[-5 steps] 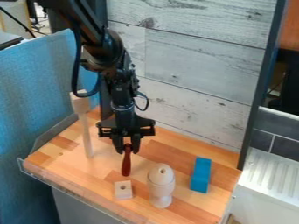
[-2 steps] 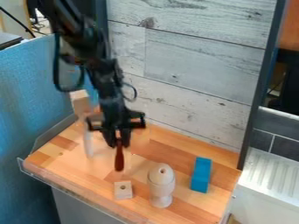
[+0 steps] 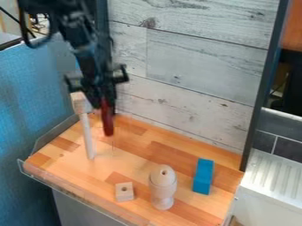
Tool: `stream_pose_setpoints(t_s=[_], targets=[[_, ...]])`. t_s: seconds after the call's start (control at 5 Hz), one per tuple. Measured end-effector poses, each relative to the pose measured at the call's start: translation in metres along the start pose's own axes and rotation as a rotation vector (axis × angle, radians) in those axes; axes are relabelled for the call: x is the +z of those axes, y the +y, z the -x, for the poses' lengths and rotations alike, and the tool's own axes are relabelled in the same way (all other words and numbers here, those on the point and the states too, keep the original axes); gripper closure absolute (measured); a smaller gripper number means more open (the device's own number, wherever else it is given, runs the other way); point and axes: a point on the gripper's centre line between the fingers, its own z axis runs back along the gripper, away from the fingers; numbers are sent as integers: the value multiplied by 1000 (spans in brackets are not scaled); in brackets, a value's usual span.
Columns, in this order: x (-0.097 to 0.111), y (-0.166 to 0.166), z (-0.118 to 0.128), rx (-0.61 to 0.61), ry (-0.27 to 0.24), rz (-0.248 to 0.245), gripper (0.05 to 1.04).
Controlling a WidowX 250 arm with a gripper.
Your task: Put the brown roller on top the cube
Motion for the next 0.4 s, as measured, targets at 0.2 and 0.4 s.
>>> stream_pose_setpoints(t_s=[0.2, 0.4], targets=[[31, 3, -4, -30, 14, 8, 788], [65, 12, -7, -43, 2, 37, 788]])
